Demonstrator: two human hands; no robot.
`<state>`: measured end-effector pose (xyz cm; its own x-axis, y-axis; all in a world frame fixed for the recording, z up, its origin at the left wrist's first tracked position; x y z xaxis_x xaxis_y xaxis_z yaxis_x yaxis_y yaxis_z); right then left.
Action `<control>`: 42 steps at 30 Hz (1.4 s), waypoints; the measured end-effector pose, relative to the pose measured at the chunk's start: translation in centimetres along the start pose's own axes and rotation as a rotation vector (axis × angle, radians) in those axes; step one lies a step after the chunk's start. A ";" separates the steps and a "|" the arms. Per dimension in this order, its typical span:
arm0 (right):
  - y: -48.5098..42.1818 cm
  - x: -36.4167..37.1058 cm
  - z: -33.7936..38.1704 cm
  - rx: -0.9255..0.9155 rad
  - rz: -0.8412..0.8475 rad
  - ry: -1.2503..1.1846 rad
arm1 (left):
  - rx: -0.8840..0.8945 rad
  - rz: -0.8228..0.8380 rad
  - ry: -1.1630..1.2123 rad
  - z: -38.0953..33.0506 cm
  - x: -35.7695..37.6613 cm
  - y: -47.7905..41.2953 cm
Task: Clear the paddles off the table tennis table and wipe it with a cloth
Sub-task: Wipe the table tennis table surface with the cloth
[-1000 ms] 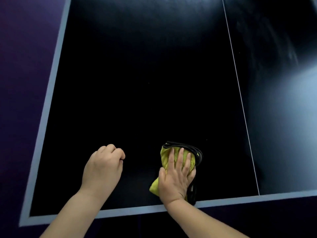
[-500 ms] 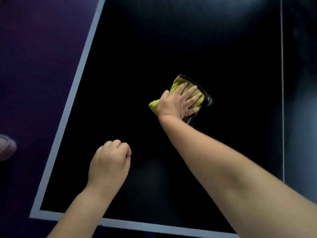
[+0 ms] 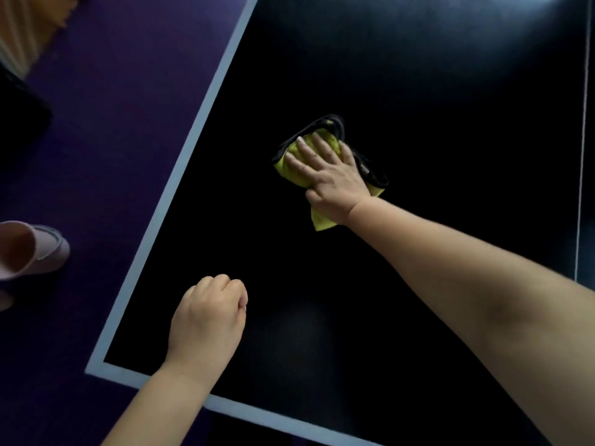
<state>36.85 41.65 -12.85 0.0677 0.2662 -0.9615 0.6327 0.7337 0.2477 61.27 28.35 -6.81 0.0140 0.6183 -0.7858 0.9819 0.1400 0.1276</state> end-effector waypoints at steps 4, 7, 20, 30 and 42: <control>4.6 0.7 6.9 -0.035 -0.011 0.042 | 0.085 0.010 -0.039 -0.4 -0.7 1.0; 8.8 0.8 11.6 -0.047 -0.007 -0.006 | 0.166 0.011 -0.064 -0.8 -1.8 1.7; 27.7 4.4 19.4 0.171 0.079 -0.016 | 0.463 0.172 -0.103 -4.7 -0.2 5.4; 41.6 8.3 11.3 0.592 0.150 -0.152 | 0.676 0.311 -0.173 -16.1 8.1 6.3; 63.5 16.6 -6.4 0.885 0.167 -0.297 | 0.771 0.477 -0.221 -35.4 26.3 11.9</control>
<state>73.25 96.71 -12.36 0.3264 0.0651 -0.9430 0.9441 -0.0720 0.3218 66.60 73.65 -4.51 0.4062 0.3055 -0.8612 0.7159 -0.6921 0.0922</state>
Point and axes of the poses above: each hand's wrist, its own y-axis away from the middle knuckle, its own x-axis out of the palm, z = x × y, the point moved 4 cm from there along -y, towards the middle knuckle, and after that the axes turned 14 degrees about y, right-handed, at the moved point
